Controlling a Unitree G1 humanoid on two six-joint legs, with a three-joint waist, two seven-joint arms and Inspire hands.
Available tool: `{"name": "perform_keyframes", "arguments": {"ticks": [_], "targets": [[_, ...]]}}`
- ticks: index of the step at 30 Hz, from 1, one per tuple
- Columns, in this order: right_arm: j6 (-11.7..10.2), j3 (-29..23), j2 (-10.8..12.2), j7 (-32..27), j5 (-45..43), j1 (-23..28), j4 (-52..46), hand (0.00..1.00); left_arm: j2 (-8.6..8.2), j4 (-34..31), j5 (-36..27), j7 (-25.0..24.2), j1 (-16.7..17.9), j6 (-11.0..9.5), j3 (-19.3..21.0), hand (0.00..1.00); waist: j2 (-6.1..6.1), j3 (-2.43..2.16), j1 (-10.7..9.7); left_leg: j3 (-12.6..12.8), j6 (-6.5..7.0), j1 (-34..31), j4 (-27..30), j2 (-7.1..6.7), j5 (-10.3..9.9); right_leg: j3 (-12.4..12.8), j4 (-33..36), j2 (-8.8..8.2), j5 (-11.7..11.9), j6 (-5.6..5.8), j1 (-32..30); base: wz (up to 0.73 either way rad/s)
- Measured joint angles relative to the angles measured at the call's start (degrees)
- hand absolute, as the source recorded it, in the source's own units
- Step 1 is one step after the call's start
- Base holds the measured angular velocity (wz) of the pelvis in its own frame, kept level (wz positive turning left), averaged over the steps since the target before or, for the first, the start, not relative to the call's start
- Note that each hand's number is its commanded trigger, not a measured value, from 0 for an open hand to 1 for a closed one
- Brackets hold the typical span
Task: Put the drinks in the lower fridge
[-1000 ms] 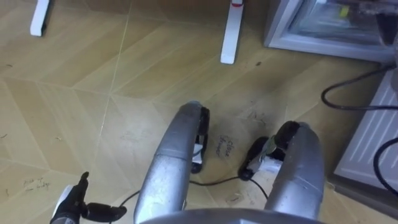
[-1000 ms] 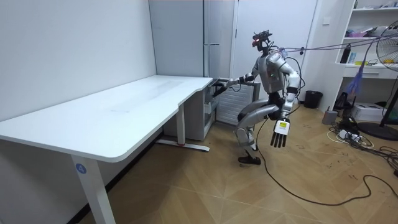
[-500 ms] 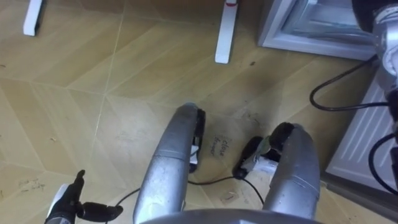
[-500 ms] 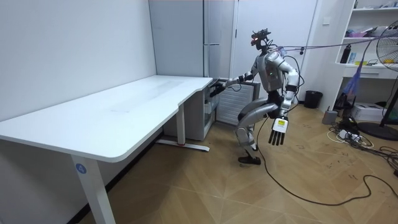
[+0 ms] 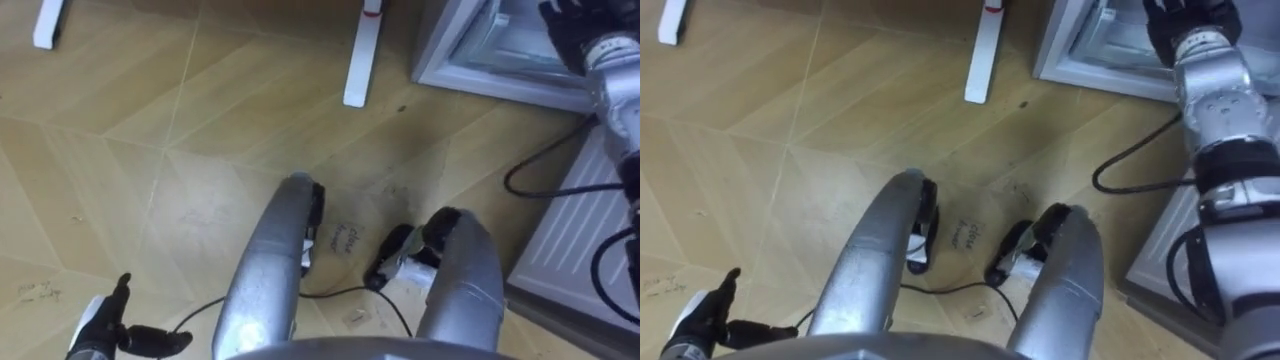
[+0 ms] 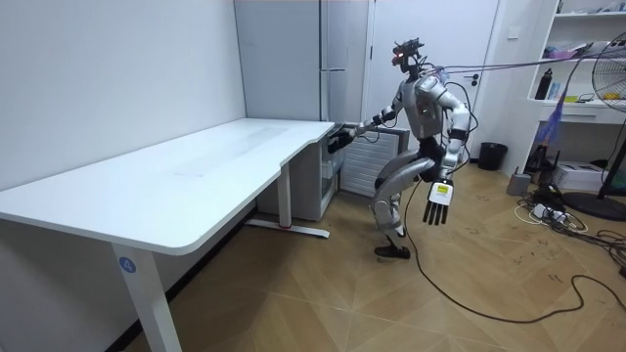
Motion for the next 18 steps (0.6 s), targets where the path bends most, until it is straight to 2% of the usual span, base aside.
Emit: {"name": "perform_keyframes", "arguments": {"ticks": [4, 6, 9, 12, 13, 17, 18], "targets": [[0.9, 1.7, -0.1, 7.7, -4.0, 1.0, 7.6, 0.0, 0.23, 6.2, -2.2, -0.9, -3.5, 1.0, -0.5, 0.0, 0.01, 0.03, 0.4, -0.8, 0.27, 4.7, -4.3, 0.53, 0.4, -1.5, -5.8, 2.14, 1.7, 0.84, 5.6, -0.02], [1.7, 2.1, -0.2, 14.0, -8.5, 3.9, 8.9, 0.0, 0.32, 8.2, -2.1, -1.9, -4.2, 0.9, -0.5, 0.0, 0.02, 0.01, 0.6, -0.9, 0.74, 7.9, -7.3, 1.23, 0.7, -2.4, -9.9, 3.38, 2.9, 1.24, 9.2, -0.15], [2.1, 4.6, -2.1, 20.1, -16.8, 8.5, 9.1, 0.0, 0.28, 10.3, -2.1, -3.1, -6.2, 1.3, -0.5, 0.0, -0.08, -0.04, 0.6, -0.6, 1.25, 11.7, -10.8, 1.23, 1.0, -2.3, -14.0, 4.44, 3.9, 2.6, 12.8, -0.04], [3.0, 7.7, -2.0, 24.9, -24.5, 12.0, 11.3, 0.0, -0.01, 13.1, -2.2, -3.7, -7.9, 0.7, -0.6, 0.0, -0.09, -0.05, 0.7, 0.4, 1.46, 16.8, -14.8, 2.0, 1.1, -1.9, -18.7, 6.04, 5.1, 3.65, 17.4, -0.19], [3.1, 8.6, -2.0, 26.1, -27.8, 13.5, 11.8, 0.0, -0.06, 14.0, -2.2, -4.0, -8.2, 0.7, -0.6, 0.0, -0.49, -0.31, 0.7, 1.1, 1.59, 18.3, -16.5, 2.11, 1.2, -1.6, -20.1, 6.27, 5.5, 3.73, 18.3, -0.27], [3.8, 8.8, -1.6, 28.6, -39.5, 19.2, 12.0, 0.0, -1.63, 16.1, -2.2, -3.9, -9.1, 0.9, -0.6, 0.0, -0.62, -0.61, 0.2, 2.2, 1.72, 23.2, -20.7, 2.66, 1.3, -1.5, -24.6, 7.28, 6.6, 4.32, 22.6, -0.16], [3.8, 8.8, -1.0, 29.2, -42.6, 20.6, 12.9, 0.0, -2.41, 16.5, -2.2, -3.7, -9.1, 0.9, -1.0, 0.0, -0.35, -0.76, -0.3, 2.2, 1.77, 24.7, -22.2, 3.01, 1.5, -1.7, -26.6, 7.98, 7.2, 4.62, 24.4, -0.04]]}}
